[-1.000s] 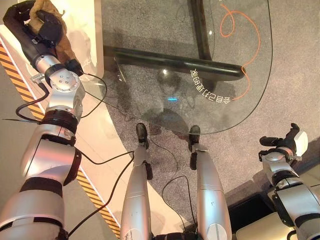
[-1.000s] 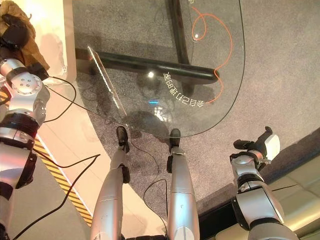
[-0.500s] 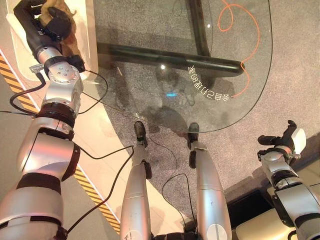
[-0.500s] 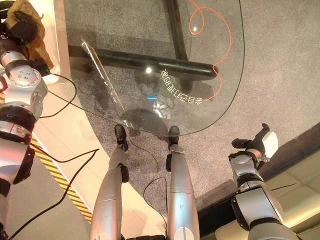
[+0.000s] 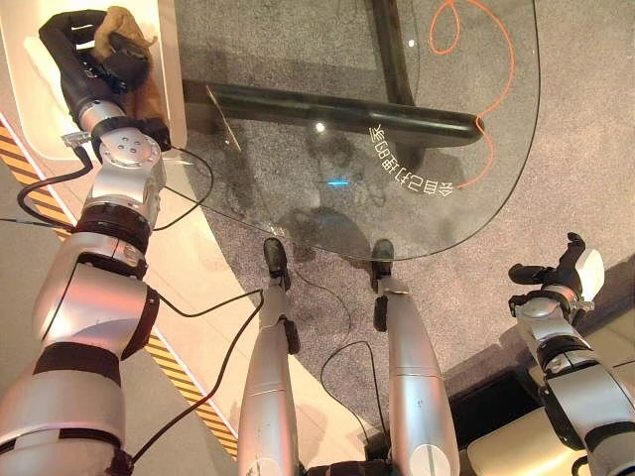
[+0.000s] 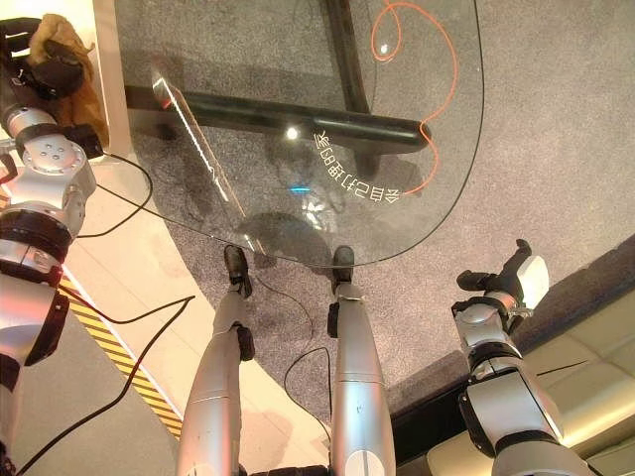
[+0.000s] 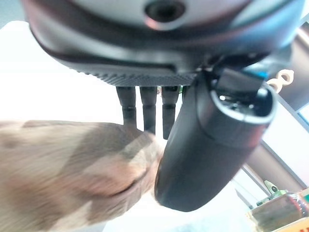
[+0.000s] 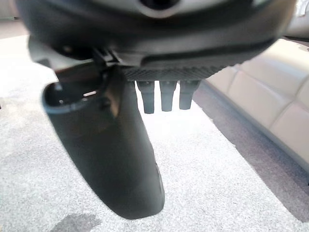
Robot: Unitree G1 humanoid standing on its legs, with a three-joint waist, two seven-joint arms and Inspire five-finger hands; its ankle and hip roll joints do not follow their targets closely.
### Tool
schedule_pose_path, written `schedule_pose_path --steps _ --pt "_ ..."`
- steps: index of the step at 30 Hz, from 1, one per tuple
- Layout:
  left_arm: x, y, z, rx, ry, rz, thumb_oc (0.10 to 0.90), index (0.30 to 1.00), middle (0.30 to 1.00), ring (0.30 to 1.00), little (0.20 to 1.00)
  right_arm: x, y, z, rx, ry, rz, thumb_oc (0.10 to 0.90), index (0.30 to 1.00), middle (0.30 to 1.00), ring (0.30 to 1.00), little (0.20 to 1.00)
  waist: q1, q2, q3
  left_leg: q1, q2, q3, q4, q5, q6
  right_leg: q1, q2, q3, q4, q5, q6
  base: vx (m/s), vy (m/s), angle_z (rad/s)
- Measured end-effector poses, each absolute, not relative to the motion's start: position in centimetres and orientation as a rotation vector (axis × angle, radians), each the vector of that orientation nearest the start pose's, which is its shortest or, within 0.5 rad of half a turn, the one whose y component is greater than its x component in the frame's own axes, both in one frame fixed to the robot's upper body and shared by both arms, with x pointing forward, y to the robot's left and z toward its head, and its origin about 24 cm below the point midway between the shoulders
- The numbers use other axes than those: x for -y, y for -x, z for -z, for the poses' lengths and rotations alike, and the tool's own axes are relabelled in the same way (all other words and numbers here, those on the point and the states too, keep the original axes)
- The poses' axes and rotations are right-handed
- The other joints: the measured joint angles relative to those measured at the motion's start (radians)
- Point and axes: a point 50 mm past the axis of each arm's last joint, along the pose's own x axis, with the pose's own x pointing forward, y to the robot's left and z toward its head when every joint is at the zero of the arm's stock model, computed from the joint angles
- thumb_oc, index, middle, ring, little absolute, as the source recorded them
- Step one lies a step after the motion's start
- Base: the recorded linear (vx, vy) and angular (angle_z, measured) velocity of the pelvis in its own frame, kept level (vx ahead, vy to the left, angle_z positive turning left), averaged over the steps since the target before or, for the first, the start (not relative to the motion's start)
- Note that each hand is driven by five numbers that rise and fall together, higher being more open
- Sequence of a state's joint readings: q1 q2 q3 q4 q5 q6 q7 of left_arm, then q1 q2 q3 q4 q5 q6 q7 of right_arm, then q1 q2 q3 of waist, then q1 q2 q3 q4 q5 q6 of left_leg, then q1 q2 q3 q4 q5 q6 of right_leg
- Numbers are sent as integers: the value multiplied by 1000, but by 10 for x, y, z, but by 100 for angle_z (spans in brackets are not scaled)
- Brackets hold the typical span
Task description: Wipe the table with a cloth and put it in the basket.
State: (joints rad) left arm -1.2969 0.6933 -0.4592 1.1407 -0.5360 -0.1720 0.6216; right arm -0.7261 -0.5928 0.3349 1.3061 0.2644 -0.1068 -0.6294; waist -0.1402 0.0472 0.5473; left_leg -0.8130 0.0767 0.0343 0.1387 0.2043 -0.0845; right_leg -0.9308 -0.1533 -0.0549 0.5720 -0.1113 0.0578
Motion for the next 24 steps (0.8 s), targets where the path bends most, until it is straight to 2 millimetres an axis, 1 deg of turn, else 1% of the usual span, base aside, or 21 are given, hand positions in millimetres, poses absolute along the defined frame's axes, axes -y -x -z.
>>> schedule_pose_path --steps 6,24 --pt "-293 -388 -294 415 -228 -793 800 900 900 900 900 338 -318 -51 -311 619 833 800 900 900 900 900 0 0 0 0 4 2 1 0 0 0 6 2 -1 6 -2 -1 -1 -1" --pt "-293 -388 -295 415 -224 -797 800 900 900 900 900 337 -319 -52 -303 617 831 800 900 900 900 900 1 0 0 -2 5 3 1 1 -1 -2 6 2 -2 6 -2 -2 -4 0"
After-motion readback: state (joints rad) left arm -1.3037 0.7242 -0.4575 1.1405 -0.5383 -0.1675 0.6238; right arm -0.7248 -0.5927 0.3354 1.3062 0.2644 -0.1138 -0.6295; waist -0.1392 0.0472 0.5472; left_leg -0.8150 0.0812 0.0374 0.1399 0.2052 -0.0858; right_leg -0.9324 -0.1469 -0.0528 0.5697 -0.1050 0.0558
